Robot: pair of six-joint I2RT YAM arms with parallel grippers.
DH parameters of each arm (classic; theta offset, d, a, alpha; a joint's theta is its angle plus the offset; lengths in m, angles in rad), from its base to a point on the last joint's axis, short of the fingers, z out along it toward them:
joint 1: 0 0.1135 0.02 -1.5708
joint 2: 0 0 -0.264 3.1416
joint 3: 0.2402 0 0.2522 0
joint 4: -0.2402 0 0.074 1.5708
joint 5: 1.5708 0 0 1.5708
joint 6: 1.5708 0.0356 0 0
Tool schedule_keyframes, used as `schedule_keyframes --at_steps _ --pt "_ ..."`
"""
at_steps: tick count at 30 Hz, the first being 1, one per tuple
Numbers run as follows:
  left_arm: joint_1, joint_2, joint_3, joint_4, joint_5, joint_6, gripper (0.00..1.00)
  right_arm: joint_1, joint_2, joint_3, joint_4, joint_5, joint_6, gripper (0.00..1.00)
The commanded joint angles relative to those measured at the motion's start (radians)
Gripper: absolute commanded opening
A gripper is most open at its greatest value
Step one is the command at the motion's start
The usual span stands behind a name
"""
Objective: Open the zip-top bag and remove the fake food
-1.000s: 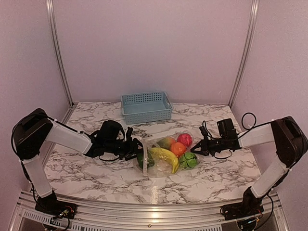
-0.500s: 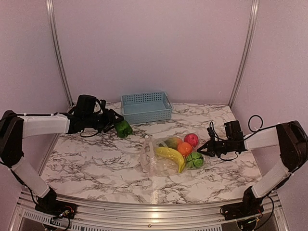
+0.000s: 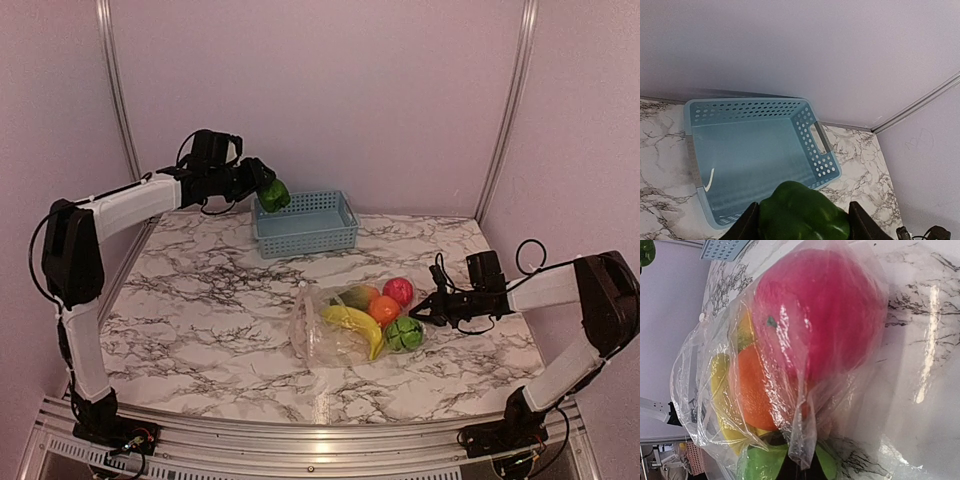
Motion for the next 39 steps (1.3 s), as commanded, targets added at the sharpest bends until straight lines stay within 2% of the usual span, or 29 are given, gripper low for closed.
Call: schedule_keyframes --at_steps 1,8,13,17,21,23,32,36,39 --pt "0.007 0.105 0.105 -0.091 -0.107 0.102 0.40 -0.008 0.016 0.037 -0.008 -0.018 -0.009 0.00" --pt "0.007 0.277 0.267 -0.073 -0.226 0.179 0.42 -0.009 0.033 0.072 -0.012 -0.030 0.000 0.00" --pt "0.003 0.409 0.425 -0.151 -0.288 0.224 0.44 -0.009 0.044 0.076 -0.014 -0.038 0.006 0.00" --pt "0.001 0.457 0.462 -0.184 -0.319 0.248 0.47 -0.008 0.048 0.079 -0.020 -0.038 0.003 0.00" --pt "0.000 0.489 0.477 -0.209 -0.317 0.249 0.56 -0.008 0.047 0.074 -0.010 -0.045 0.015 0.00" --pt "0.001 0.499 0.478 -0.208 -0.302 0.245 0.60 -0.008 0.045 0.072 -0.008 -0.047 0.016 0.00" --pt "0.001 0.462 0.481 -0.225 -0.256 0.246 0.89 0.013 0.043 0.068 -0.014 -0.052 0.003 0.00" --pt "0.002 0.389 0.453 -0.241 -0.225 0.249 0.89 0.033 0.042 0.067 -0.014 -0.054 -0.003 0.00" --pt "0.005 0.291 0.351 -0.235 -0.200 0.231 0.88 0.052 0.043 0.065 -0.024 -0.055 -0.011 0.00"
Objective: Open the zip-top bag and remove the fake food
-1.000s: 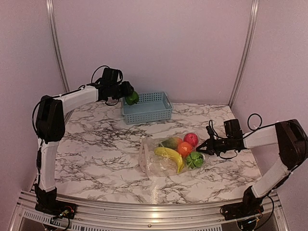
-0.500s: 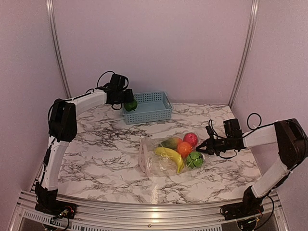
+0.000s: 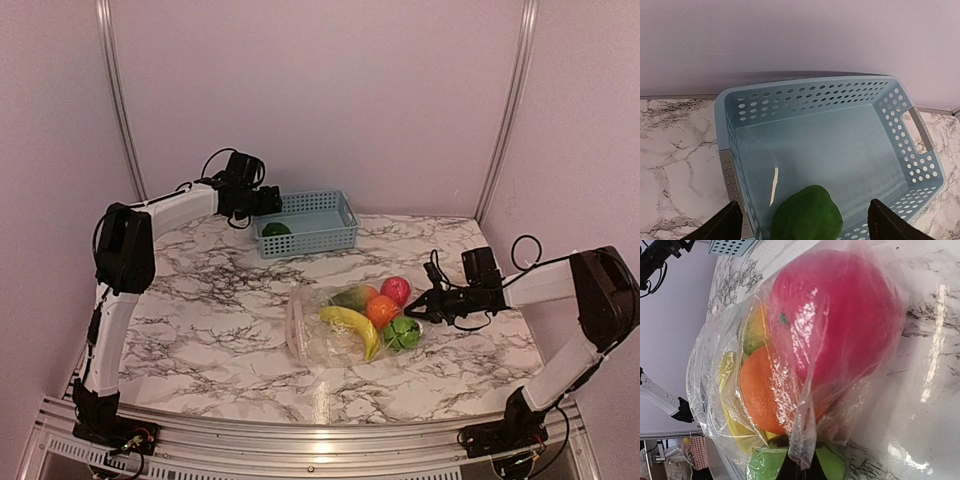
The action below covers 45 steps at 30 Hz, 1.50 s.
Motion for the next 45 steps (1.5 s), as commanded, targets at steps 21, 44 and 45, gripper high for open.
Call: schedule_keyframes --at_steps 21,44,45 --pt "-0.128 -0.955 -1.351 0.349 0.388 -0.312 0.59 0.066 -0.005 -0.078 0.048 -0.037 0.007 0.00" --pt "-0.439 -0.443 -1.094 0.700 0.447 -0.454 0.58 0.126 0.135 0.010 0.063 -0.082 -0.054 0.00" --pt "-0.446 -0.429 -1.088 0.711 0.441 -0.454 0.61 0.126 0.142 0.022 0.056 -0.083 -0.065 0.00"
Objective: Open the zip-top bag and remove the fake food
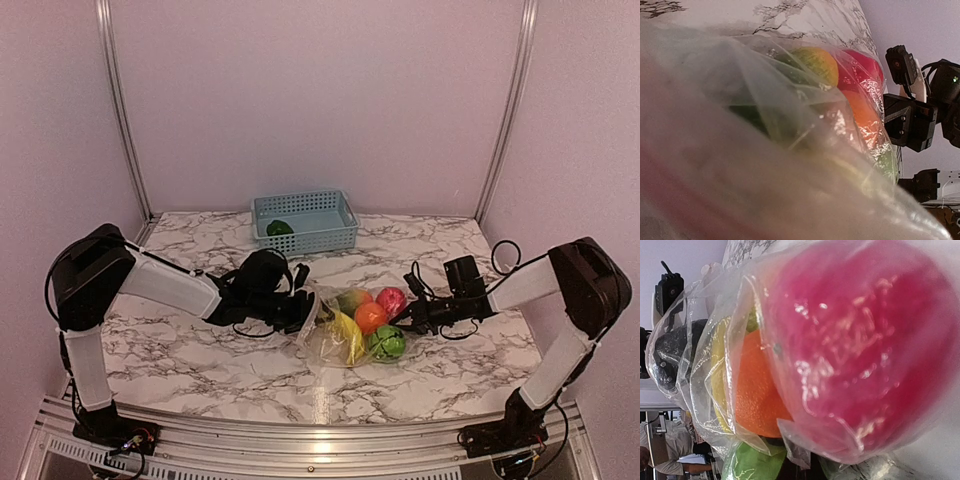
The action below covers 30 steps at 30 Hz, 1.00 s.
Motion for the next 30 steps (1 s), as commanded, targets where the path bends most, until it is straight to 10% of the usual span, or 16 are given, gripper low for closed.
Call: schedule_keyframes --at_steps 1,13,21,30 --pt "-0.031 0.067 0.044 0.093 0.000 -0.020 0.63 0.019 0.047 0.049 -0.050 -0.009 -0.063 0.00" --pt "-0.032 0.136 0.139 -0.011 -0.058 -0.011 0.99 0.021 0.090 0.108 -0.084 -0.007 -0.089 0.00" --pt "-0.032 0.198 0.249 -0.178 -0.072 0.030 0.98 0.054 0.124 0.164 -0.114 -0.019 -0.120 0.00" --pt "-0.023 0.147 0.201 -0.263 -0.146 0.007 0.72 0.051 0.081 0.143 -0.142 0.021 -0.127 0.00"
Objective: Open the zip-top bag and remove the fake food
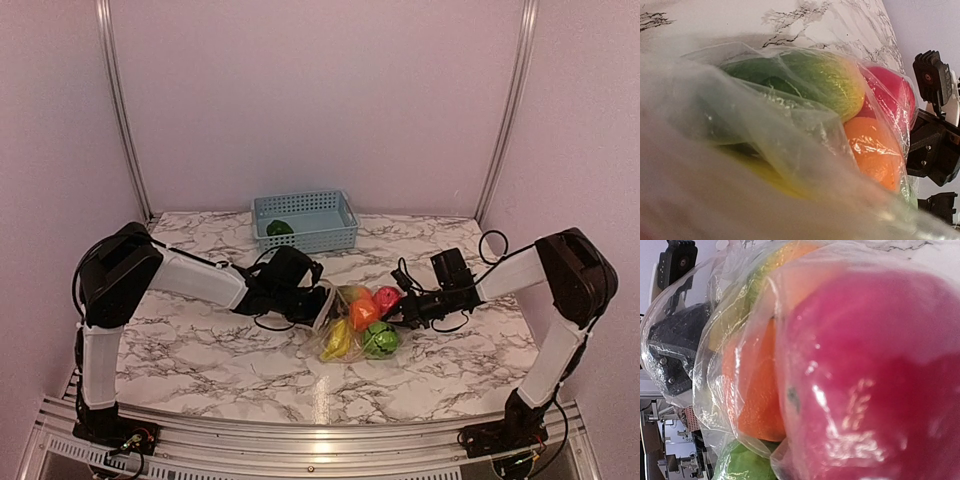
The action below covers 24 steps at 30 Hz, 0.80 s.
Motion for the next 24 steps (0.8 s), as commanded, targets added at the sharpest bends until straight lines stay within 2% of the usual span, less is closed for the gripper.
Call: schedule_keyframes --at_steps 1,5,8,12,24 --pt "0.006 -0.062 -0.084 -0.074 -0.051 -0.006 0.66 0.010 -0.029 -0.005 -0.035 0.037 -0.016 0.00" --pt "0.009 -0.139 -0.172 -0.016 -0.069 -0.009 0.49 -0.020 -0.050 -0.044 0.009 0.039 0.005 0.00" --pt "0.013 -0.188 -0.244 0.043 -0.085 -0.026 0.39 -0.040 -0.059 -0.065 0.033 0.035 0.016 0.00" --pt "0.023 -0.257 -0.336 0.150 -0.099 -0.067 0.33 -0.049 -0.064 -0.083 0.048 0.036 0.026 0.00" --pt "0.039 -0.441 -0.542 0.313 -0.117 -0.124 0.26 -0.074 -0.075 -0.129 0.082 0.051 0.051 0.00"
